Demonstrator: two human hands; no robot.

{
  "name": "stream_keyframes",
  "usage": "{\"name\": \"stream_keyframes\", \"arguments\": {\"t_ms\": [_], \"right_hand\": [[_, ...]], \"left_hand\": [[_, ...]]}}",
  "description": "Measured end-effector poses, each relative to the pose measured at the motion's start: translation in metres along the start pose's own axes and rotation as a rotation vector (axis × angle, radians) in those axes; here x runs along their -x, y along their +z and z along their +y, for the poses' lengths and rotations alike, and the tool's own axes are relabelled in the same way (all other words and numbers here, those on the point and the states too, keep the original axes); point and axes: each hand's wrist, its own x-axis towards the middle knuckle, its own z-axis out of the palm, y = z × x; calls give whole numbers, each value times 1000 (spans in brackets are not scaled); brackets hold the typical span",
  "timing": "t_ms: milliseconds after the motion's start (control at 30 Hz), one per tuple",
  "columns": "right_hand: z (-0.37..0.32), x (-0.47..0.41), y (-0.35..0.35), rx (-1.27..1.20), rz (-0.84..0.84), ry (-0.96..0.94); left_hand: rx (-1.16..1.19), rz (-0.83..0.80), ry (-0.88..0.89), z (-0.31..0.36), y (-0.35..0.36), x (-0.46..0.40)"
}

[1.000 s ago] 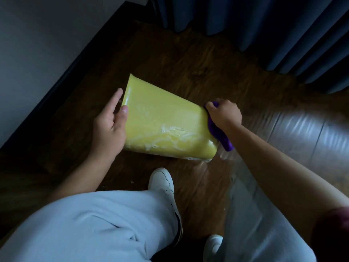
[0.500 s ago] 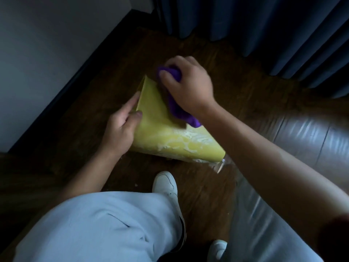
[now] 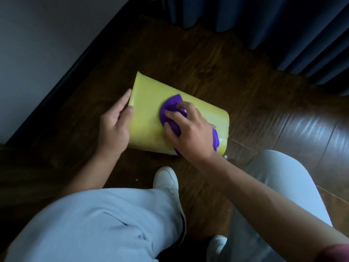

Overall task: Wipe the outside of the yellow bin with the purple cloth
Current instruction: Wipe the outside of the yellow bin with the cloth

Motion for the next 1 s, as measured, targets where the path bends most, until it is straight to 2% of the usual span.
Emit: {"name": "stream_keyframes", "arguments": {"t_ms": [167, 367, 467, 600, 700, 833, 1000], "right_hand": [[45, 12, -9, 134, -15, 167], [87, -4, -32, 215, -166, 456], [74, -18, -45, 104, -97, 418], [8, -49, -35, -92, 99, 190], [-38, -67, -8, -96, 95, 88], [-45, -64, 21, -11, -41, 157], [4, -48, 26, 53, -48, 285]], "left_hand": [[25, 12, -24, 0, -2, -1], [8, 28, -11, 4, 0, -2], [-27, 34, -7, 4, 0, -1], [-18, 59, -48, 4, 1, -3], [-33, 77, -14, 6, 3, -5], [-66, 99, -30, 5, 3, 0], [-34, 113, -90, 2, -2, 1]]}}
